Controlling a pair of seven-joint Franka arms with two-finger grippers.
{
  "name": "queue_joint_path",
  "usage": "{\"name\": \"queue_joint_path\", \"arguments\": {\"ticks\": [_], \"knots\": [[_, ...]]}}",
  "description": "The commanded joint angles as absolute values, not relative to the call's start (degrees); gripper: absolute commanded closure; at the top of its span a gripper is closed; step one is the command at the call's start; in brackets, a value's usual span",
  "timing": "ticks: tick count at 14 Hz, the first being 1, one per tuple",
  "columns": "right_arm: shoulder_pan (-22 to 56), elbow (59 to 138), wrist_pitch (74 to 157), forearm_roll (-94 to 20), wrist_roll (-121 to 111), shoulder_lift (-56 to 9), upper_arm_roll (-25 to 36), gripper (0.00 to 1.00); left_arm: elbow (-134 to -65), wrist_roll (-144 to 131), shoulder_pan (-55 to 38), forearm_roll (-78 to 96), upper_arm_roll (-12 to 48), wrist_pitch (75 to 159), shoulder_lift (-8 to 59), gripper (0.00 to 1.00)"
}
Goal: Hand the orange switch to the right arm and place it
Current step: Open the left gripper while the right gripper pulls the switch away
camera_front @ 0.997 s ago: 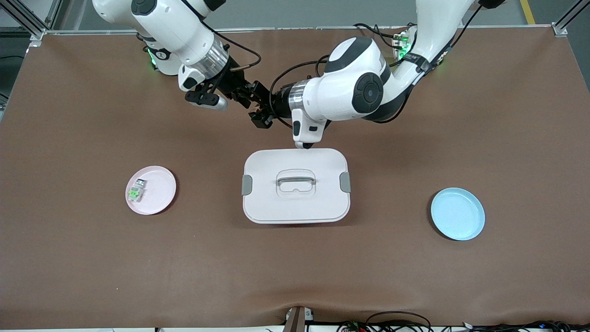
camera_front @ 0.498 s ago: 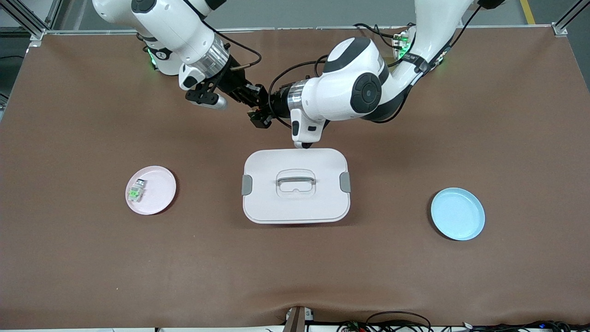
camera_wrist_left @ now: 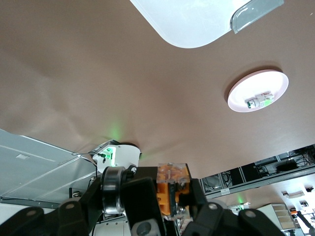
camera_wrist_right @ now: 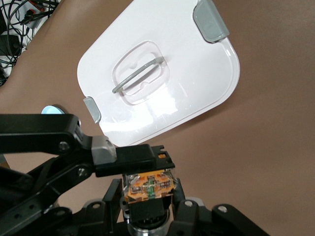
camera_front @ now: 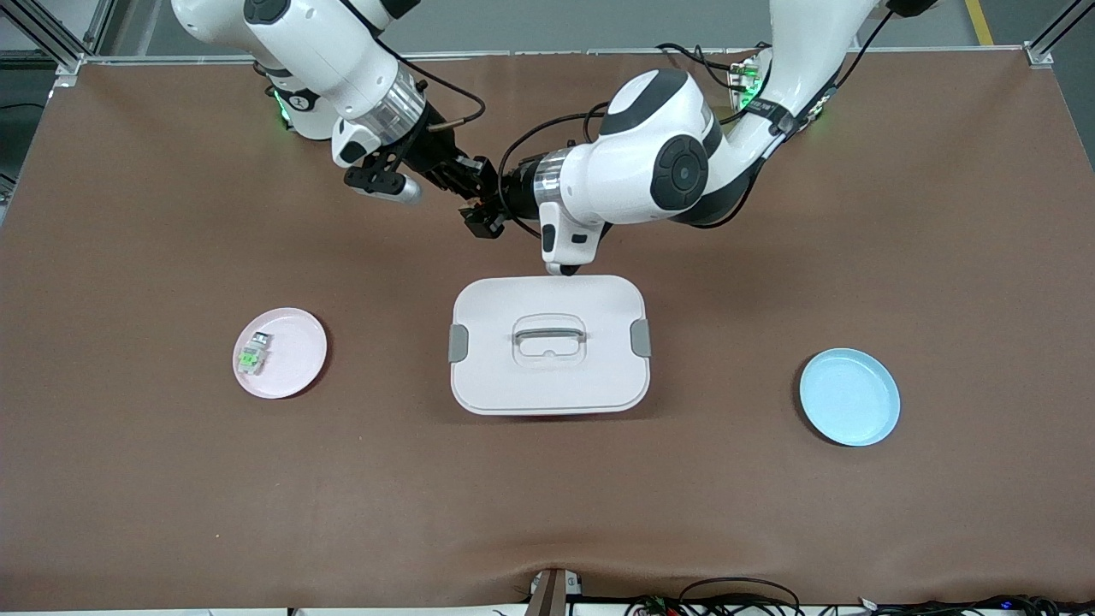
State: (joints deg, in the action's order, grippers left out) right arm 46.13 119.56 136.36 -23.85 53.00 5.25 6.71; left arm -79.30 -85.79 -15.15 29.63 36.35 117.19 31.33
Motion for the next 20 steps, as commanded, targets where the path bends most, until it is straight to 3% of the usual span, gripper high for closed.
{"name": "queue_joint_path", "arguments": {"ticks": [1, 6, 10, 14, 20], "knots": [[46.50, 119.27, 135.18, -24.43, 52.38, 5.01, 7.12, 0.97, -78.40, -86.74, -14.68, 30.50, 36.39, 116.89, 30.50, 0.00], [43.52, 115.06, 124.22, -22.86, 47.58, 5.45, 7.65, 0.97, -78.40, -86.84, -11.35, 26.74, 35.42, 114.71, 26.73, 0.00], [39.74, 113.64, 114.10, -11.71, 33.01, 6.42, 7.73, 0.97, -78.40, -86.05, -6.07, 13.48, 35.77, 105.57, 24.26, 0.00], [32.80, 113.64, 107.15, -6.62, 11.14, 7.21, 7.73, 0.97, -78.66, -72.38, -0.46, 5.89, 35.51, 104.25, 20.22, 0.00], [24.01, 114.26, 107.40, 6.14, -20.00, 6.77, 7.73, 0.97, -78.66, -56.81, 5.71, -12.27, 35.42, 94.41, 18.72, 0.00]]}}
